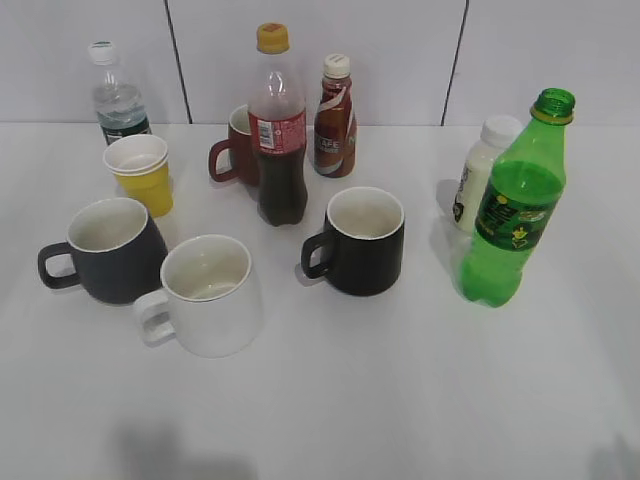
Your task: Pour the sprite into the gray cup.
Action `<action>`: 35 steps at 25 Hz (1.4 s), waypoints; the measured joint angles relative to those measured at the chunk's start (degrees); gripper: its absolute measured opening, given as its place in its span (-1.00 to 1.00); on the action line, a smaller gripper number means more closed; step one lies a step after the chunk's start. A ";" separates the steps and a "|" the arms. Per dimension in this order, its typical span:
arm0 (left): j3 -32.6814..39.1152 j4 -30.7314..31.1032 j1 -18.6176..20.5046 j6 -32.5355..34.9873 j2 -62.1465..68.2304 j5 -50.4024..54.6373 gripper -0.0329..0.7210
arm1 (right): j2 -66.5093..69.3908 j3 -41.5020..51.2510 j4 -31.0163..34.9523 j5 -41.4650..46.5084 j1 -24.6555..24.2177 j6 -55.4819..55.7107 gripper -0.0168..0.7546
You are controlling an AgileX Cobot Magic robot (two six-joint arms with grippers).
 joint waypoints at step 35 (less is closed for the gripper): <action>15.85 12.98 0.47 0.00 89.14 -87.04 -0.03 | 0.00 0.00 -0.02 0.00 0.00 0.00 0.20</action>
